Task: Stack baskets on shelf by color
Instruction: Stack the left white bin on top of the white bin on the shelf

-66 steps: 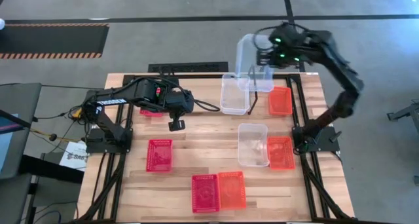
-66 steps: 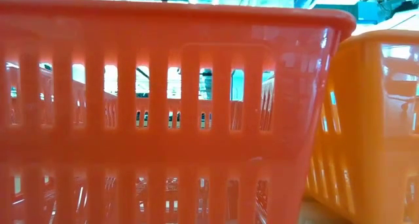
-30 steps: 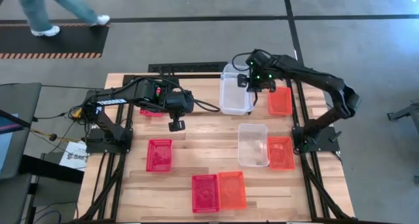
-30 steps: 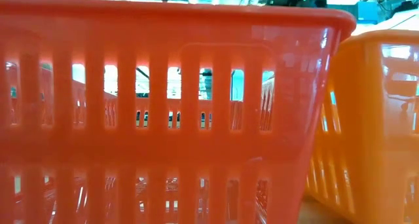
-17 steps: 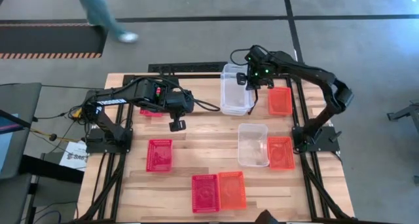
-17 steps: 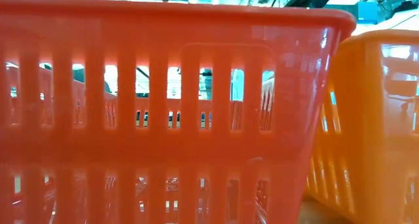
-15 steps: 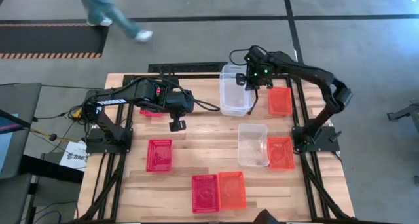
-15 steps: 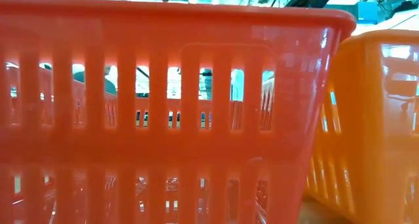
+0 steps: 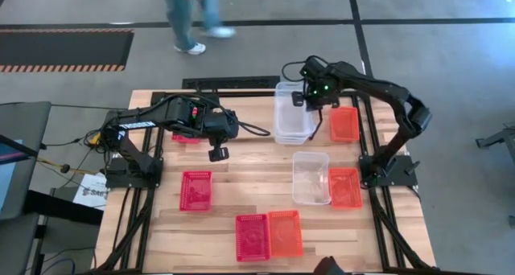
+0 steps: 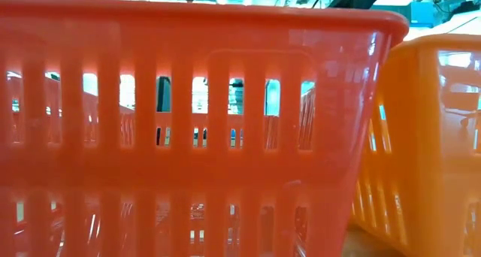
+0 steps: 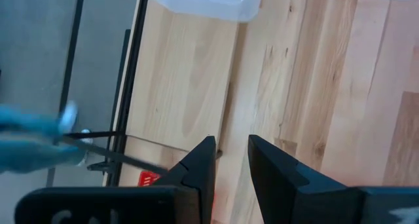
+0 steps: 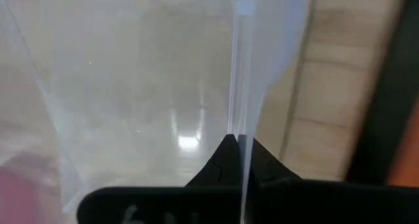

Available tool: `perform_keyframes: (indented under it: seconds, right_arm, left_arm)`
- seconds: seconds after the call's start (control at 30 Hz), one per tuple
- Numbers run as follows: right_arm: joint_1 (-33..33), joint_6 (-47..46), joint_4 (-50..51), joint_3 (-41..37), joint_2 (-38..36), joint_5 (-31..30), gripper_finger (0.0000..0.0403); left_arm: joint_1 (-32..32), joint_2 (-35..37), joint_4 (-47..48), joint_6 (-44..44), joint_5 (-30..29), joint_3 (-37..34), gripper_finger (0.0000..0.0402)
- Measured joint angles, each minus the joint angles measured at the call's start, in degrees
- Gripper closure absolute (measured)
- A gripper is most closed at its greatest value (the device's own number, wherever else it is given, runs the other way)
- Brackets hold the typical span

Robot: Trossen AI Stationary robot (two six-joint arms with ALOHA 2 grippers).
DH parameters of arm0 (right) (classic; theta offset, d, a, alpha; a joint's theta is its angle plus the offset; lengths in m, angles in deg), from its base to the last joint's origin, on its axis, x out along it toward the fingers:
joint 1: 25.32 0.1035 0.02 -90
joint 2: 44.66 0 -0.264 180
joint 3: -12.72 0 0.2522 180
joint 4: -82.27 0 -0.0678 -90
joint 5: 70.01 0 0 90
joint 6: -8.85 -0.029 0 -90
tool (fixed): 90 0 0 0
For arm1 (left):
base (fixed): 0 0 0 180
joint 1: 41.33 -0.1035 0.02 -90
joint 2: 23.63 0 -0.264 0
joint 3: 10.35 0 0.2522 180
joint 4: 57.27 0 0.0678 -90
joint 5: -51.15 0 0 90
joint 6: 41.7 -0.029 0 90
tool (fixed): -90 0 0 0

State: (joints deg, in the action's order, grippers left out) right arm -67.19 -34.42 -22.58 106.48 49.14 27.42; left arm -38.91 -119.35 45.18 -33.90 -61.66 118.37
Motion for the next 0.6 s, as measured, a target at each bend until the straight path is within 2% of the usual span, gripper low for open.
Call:
perform_keyframes:
  seconds: [0.23, 0.6]
  right_arm:
    - [-0.8, 0.2, 3.5, 4.6, -0.1, -1.6, 0.0402]
    - [0.3, -0.2, 4.1, 4.8, 0.3, -0.1, 0.0401]
  left_arm:
    - [0.0, 0.0, -1.2, 0.0, 0.0, 0.0, 0.0322]
    - [0.0, 0.0, -1.2, 0.0, 0.0, 0.0, 0.0322]
